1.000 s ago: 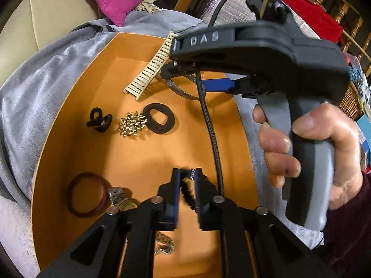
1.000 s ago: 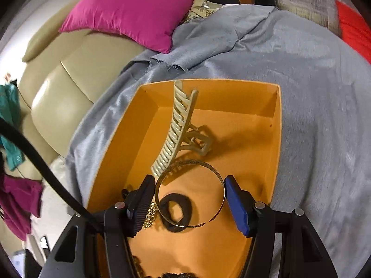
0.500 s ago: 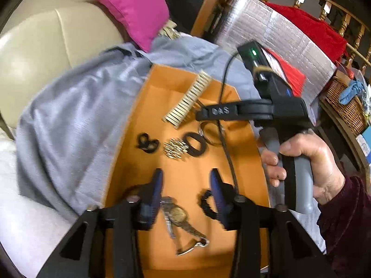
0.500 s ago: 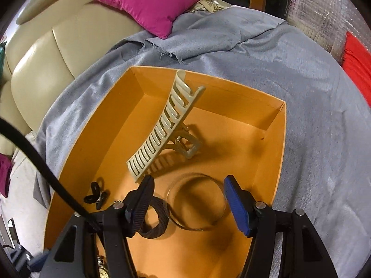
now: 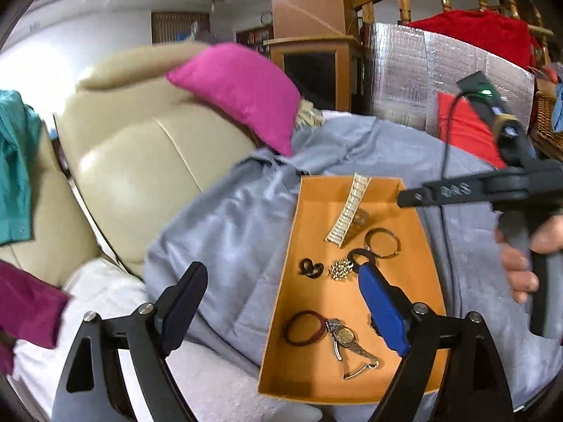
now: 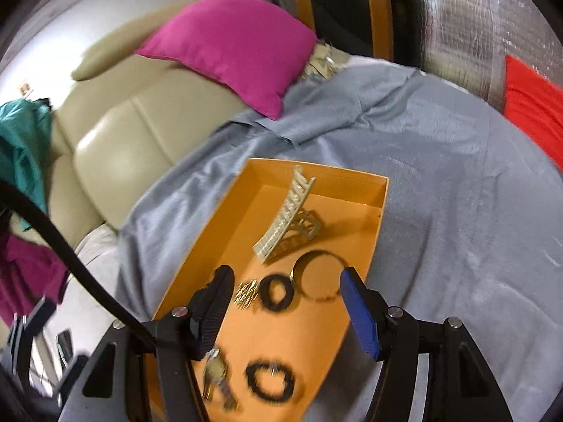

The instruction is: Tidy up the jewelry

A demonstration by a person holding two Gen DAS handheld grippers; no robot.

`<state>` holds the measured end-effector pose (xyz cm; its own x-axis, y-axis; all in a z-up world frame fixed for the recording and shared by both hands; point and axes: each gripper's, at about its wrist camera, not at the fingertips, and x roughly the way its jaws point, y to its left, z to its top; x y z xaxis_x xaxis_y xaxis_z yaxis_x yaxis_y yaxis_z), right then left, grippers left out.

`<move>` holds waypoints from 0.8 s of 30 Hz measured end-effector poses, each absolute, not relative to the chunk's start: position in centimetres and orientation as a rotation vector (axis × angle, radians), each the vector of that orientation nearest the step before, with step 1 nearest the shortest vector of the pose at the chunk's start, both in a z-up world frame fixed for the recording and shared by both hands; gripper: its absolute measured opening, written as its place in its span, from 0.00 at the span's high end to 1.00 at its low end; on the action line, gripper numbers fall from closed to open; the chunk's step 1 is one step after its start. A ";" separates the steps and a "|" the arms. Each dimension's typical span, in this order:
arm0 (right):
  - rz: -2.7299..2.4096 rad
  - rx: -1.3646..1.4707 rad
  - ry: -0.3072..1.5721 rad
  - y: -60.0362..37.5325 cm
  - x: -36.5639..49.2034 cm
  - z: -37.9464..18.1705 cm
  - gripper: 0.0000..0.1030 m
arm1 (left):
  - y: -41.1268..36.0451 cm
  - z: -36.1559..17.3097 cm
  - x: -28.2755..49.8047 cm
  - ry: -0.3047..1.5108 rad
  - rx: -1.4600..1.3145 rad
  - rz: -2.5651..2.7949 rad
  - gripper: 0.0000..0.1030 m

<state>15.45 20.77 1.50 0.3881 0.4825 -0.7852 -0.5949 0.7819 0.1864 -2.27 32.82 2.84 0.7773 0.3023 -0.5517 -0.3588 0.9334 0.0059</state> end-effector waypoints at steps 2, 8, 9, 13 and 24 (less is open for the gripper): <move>0.702 -0.132 0.926 19.6 13.5 2.9 0.35 | 32.5 3.6 -3.1 0.564 -0.118 0.354 0.12; 0.724 -0.090 0.864 15.3 8.7 6.4 0.34 | 30.7 5.9 -5.3 0.537 -0.104 0.363 0.11; 0.727 -0.082 0.858 14.7 8.1 6.8 0.34 | 30.2 6.1 -5.6 0.534 -0.090 0.365 0.11; 0.732 -0.073 0.837 12.7 6.1 7.9 0.34 | 28.5 6.9 -6.6 0.523 -0.056 0.365 0.10; 0.739 -0.066 0.831 10.1 3.4 8.0 0.34 | 26.2 7.0 -7.0 0.542 -0.039 0.343 0.10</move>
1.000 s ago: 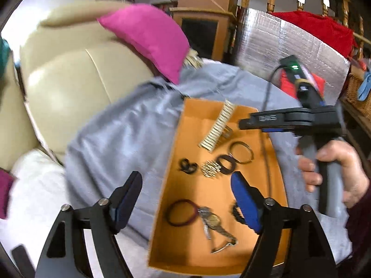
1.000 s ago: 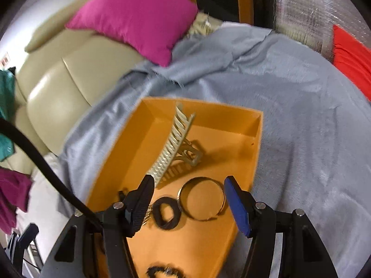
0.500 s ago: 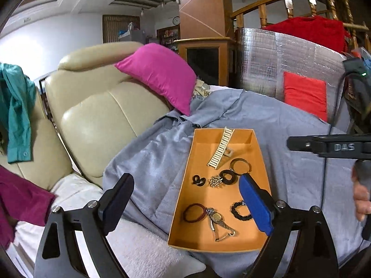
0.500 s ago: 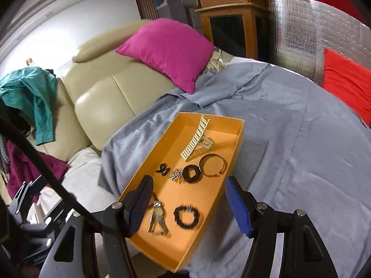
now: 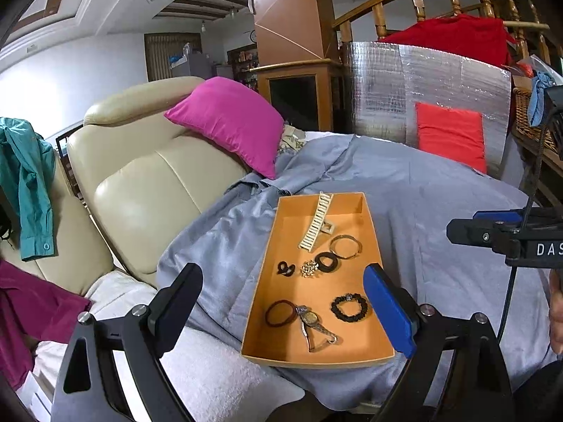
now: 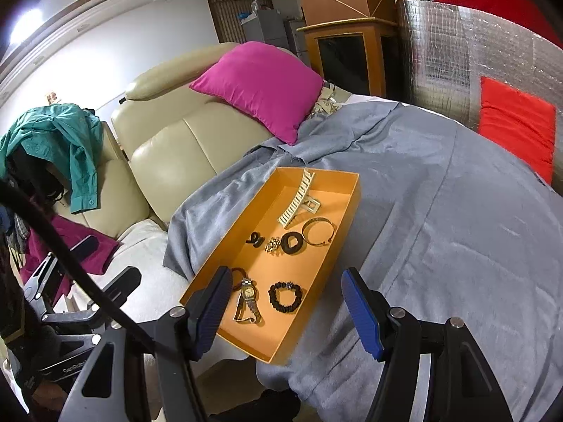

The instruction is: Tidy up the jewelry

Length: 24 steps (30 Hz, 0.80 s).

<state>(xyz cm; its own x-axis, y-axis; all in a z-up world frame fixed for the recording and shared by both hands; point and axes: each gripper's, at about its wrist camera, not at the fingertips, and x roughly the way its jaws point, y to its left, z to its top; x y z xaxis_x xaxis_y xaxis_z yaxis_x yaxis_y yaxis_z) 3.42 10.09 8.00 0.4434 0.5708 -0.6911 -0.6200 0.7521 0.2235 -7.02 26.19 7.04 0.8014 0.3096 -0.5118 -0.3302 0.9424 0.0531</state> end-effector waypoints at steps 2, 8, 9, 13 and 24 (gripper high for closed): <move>0.737 -0.065 0.844 10.0 3.4 7.4 0.34 | 26.3 6.4 -6.6 0.561 -0.036 0.343 0.10; 0.727 -0.072 0.901 10.1 3.9 4.7 0.34 | 29.2 2.7 -5.7 0.659 -0.084 0.356 0.10; 0.721 -0.073 0.916 10.1 4.1 3.9 0.34 | 30.1 1.8 -5.6 0.686 -0.094 0.373 0.10; 0.698 -0.033 0.960 9.7 4.7 1.9 0.34 | 32.7 -0.6 -6.3 0.742 -0.129 0.428 0.10; 0.684 -0.084 0.846 11.0 -0.7 4.1 0.34 | 30.3 1.4 -8.4 0.702 -0.066 0.459 0.10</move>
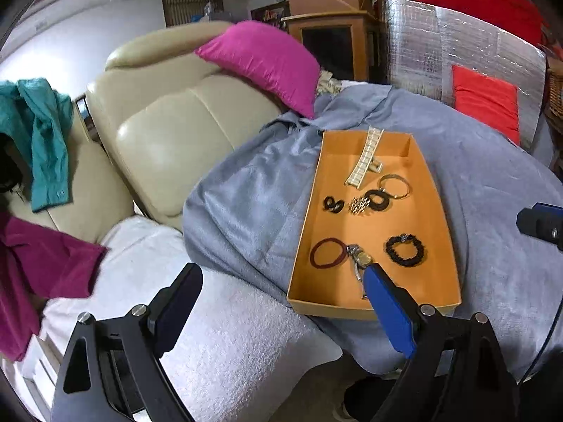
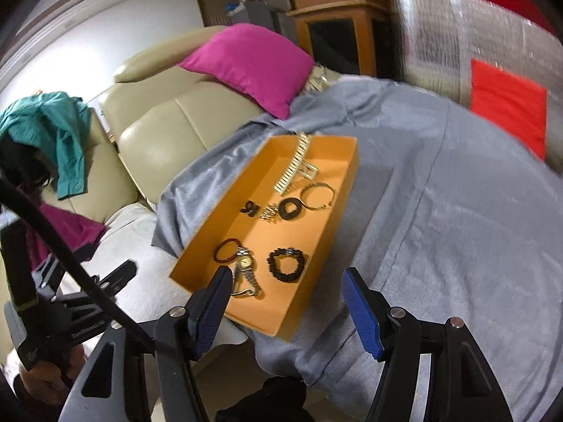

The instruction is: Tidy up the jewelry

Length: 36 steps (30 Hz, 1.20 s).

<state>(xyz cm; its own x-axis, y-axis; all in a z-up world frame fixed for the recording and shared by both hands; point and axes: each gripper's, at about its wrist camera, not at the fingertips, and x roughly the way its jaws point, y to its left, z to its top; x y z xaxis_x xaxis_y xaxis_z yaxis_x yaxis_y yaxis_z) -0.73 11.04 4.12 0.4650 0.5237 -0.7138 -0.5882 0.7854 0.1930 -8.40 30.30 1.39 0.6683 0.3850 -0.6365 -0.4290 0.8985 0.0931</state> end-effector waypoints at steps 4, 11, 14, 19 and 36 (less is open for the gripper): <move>0.665 -0.072 0.830 10.9 -3.2 5.3 0.34 | 29.4 2.9 -8.9 0.662 -0.028 0.481 0.10; 0.608 -0.092 0.774 10.6 -6.8 7.2 0.34 | 28.1 5.2 -10.6 0.619 -0.028 0.514 0.10; 0.601 -0.093 0.758 10.6 -7.8 8.1 0.34 | 27.9 5.9 -11.0 0.610 -0.022 0.529 0.10; 0.591 -0.081 0.761 10.7 -8.7 8.7 0.34 | 27.6 7.1 -11.8 0.594 -0.012 0.544 0.10; 0.536 -0.059 0.742 9.8 -10.7 10.6 0.33 | 26.9 9.9 -14.7 0.530 0.006 0.560 0.10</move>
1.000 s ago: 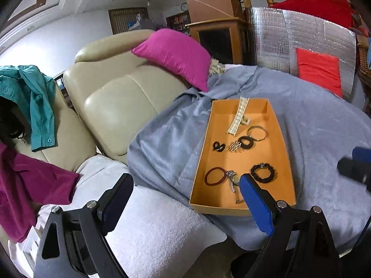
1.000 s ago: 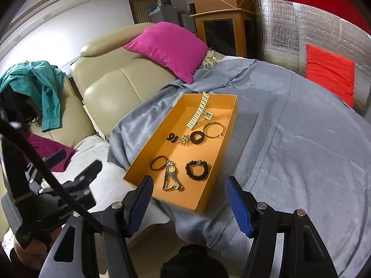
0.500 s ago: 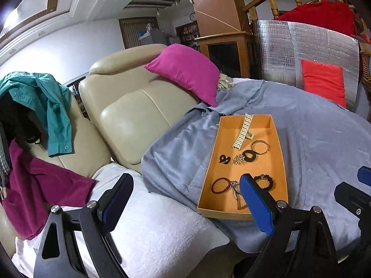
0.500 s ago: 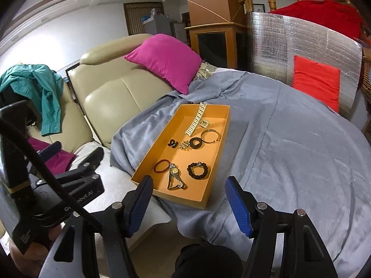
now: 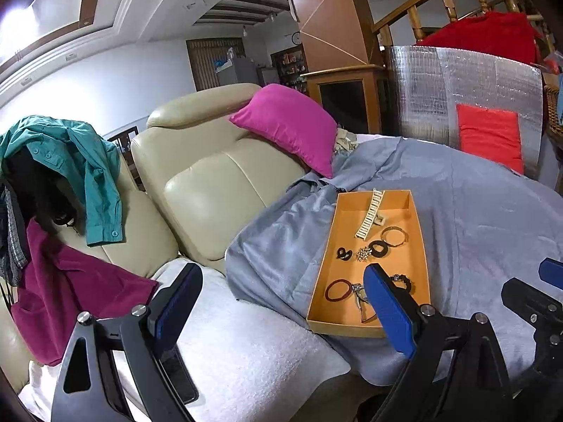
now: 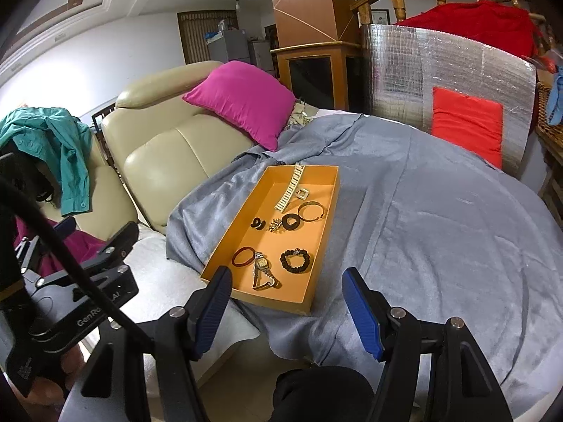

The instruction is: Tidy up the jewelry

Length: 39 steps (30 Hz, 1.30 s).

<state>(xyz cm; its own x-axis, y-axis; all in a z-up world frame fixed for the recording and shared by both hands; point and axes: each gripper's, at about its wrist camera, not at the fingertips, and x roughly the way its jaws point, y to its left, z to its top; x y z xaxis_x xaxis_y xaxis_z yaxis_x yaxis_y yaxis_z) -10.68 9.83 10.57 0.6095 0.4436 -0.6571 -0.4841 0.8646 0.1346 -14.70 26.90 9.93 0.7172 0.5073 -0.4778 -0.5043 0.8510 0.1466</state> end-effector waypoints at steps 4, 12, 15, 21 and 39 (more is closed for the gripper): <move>0.533 -0.053 0.744 9.9 -10.9 10.7 0.33 | 26.9 10.2 -15.1 0.524 0.004 0.562 0.10; 0.523 -0.054 0.743 10.1 -10.9 10.7 0.33 | 27.2 10.3 -15.4 0.518 0.006 0.561 0.10; 0.525 -0.053 0.748 10.2 -10.8 10.6 0.33 | 27.2 10.2 -15.4 0.520 0.010 0.562 0.10; 0.527 -0.051 0.752 10.3 -10.8 10.5 0.33 | 27.4 10.2 -15.3 0.526 0.012 0.561 0.10; 0.529 -0.047 0.756 10.6 -10.8 10.3 0.33 | 28.0 9.7 -15.0 0.537 0.009 0.559 0.10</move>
<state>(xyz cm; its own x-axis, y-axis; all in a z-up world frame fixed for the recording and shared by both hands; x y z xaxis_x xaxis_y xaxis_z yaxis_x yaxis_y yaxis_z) -10.84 10.58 10.34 0.6035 0.4401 -0.6649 -0.4735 0.8687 0.1452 -15.00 28.04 9.71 0.7141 0.5068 -0.4828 -0.5024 0.8514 0.1507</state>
